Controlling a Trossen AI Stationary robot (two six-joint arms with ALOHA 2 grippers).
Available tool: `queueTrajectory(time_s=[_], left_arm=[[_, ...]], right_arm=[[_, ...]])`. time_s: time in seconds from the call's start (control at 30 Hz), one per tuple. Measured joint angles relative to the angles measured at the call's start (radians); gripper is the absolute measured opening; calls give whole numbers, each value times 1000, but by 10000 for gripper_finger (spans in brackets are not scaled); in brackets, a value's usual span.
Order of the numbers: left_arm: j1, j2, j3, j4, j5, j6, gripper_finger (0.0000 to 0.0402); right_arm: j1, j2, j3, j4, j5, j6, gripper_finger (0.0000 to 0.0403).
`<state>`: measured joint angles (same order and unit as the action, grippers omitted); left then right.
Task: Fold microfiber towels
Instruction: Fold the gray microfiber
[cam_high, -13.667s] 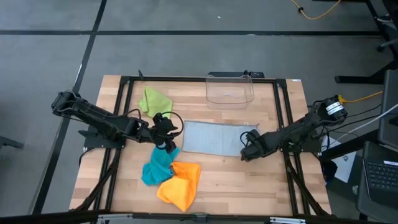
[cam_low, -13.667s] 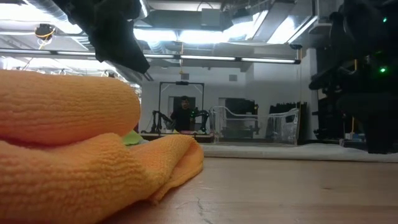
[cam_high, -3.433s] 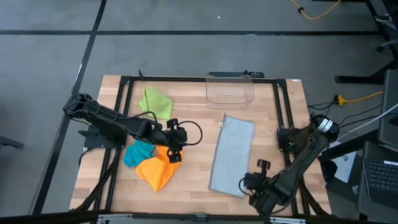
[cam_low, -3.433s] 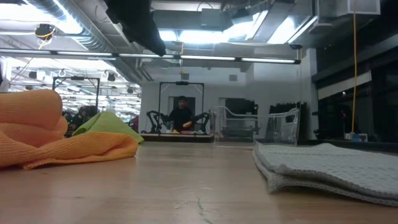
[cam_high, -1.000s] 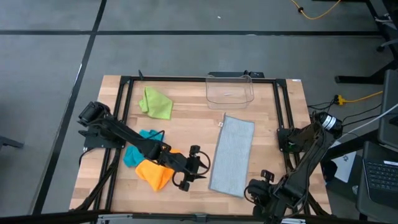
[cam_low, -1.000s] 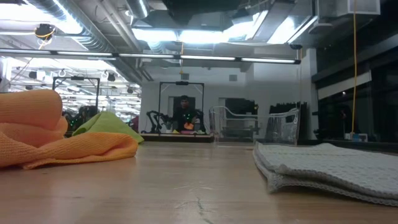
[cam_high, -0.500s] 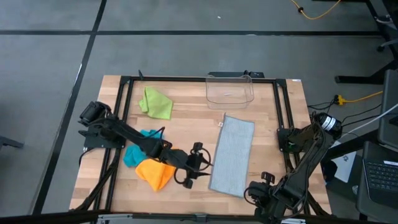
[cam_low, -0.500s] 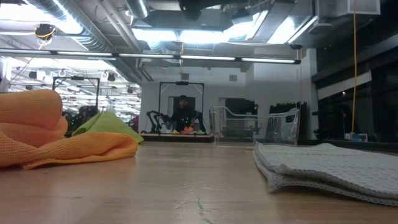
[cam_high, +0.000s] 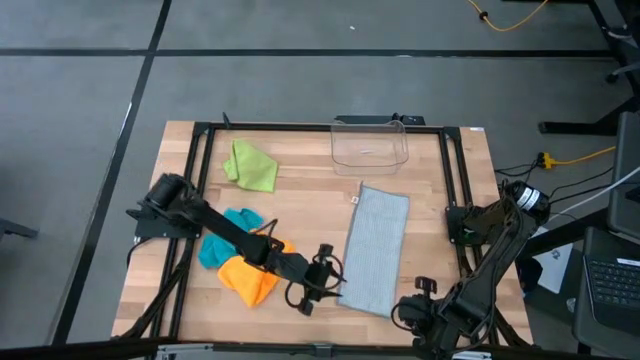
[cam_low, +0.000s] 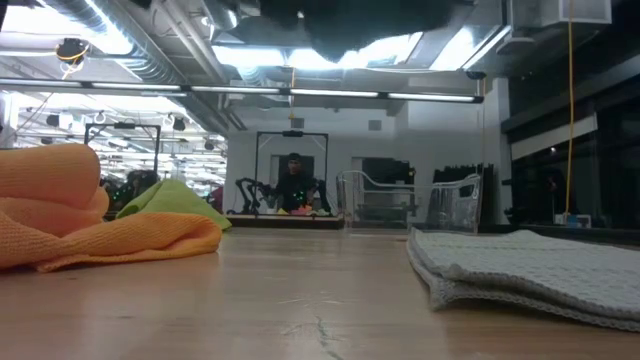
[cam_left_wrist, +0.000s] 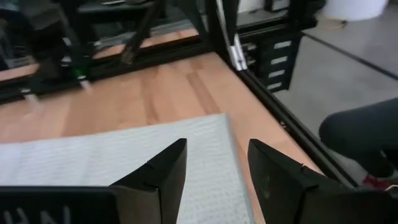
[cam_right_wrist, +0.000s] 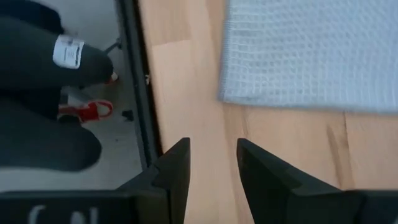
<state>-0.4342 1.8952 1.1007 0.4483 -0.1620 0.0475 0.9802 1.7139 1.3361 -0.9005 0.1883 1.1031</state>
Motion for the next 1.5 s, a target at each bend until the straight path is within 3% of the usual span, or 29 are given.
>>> queueTrajectory(time_s=[0.13,0.5,0.7,0.8,1.0,1.17,1.5], left_arm=[[-5,58,0,16,34,9,165],[-38,95,16,-41,82,8,165],[-23,96,177,-413,79,8,165],[-21,95,234,-501,75,8,165],[-36,151,239,-492,34,8,165],[-41,248,237,-356,-15,15,165],[-52,271,238,-346,8,7,165]], right_arm=[[-1,30,0,5,50,-96,135],[-13,193,0,77,54,-273,135],[-48,236,0,95,55,-299,135],[-61,239,0,102,56,-300,135],[-67,241,0,133,58,-329,135],[-67,246,0,152,81,-350,135],[-67,252,0,151,81,-353,135]])
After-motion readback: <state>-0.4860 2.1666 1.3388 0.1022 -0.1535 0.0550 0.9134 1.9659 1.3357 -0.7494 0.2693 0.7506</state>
